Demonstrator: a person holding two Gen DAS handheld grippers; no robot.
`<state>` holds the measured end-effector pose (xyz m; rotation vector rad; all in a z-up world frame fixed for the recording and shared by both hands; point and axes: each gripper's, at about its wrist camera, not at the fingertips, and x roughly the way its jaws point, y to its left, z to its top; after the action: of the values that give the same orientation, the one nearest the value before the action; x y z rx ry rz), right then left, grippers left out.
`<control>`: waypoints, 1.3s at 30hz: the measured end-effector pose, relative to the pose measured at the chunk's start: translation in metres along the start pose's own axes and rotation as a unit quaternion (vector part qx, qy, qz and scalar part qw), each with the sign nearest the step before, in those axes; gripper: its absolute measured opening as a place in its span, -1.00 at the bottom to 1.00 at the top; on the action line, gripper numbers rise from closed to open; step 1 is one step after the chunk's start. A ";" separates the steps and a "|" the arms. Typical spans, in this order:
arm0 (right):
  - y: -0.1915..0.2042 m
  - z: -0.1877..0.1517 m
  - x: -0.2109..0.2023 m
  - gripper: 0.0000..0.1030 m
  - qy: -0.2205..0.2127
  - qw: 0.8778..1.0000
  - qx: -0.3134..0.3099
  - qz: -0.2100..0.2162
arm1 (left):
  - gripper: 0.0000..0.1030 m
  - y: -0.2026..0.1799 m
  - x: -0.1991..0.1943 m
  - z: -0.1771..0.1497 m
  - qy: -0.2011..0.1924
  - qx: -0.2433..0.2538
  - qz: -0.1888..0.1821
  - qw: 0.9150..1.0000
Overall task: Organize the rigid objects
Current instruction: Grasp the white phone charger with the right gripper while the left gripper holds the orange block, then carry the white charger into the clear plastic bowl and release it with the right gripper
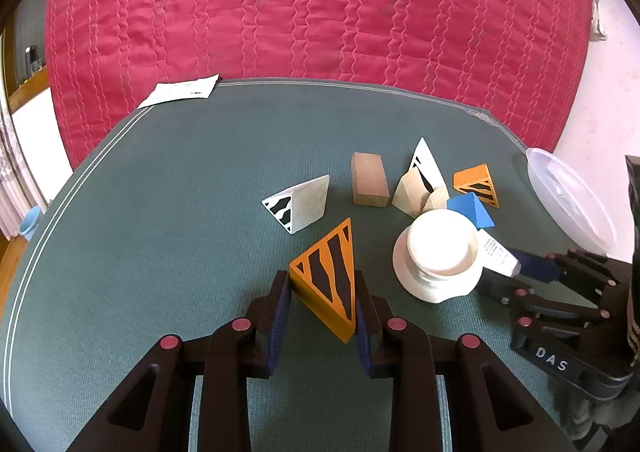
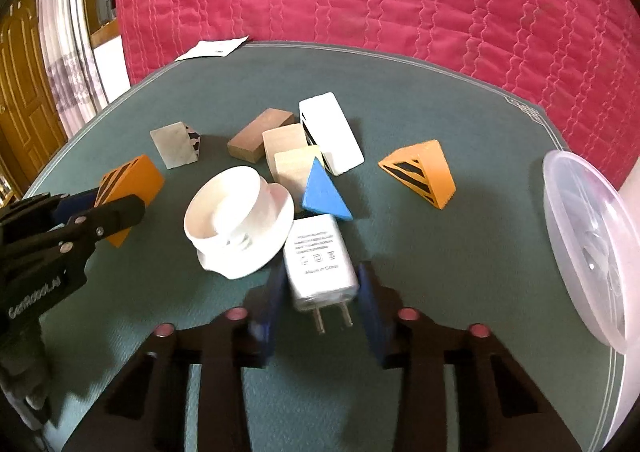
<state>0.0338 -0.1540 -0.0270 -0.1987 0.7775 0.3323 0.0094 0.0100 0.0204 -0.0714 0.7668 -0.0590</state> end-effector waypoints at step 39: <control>-0.184 -0.035 -0.092 -0.31 -0.102 0.964 0.222 -0.101 | -0.40 -0.043 -0.025 0.001 -0.014 0.040 -0.028 0.999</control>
<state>0.0171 -0.3550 0.0244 0.1775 0.6027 -0.0211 -0.0097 -0.0310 0.0420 -0.0185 0.7329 -0.1412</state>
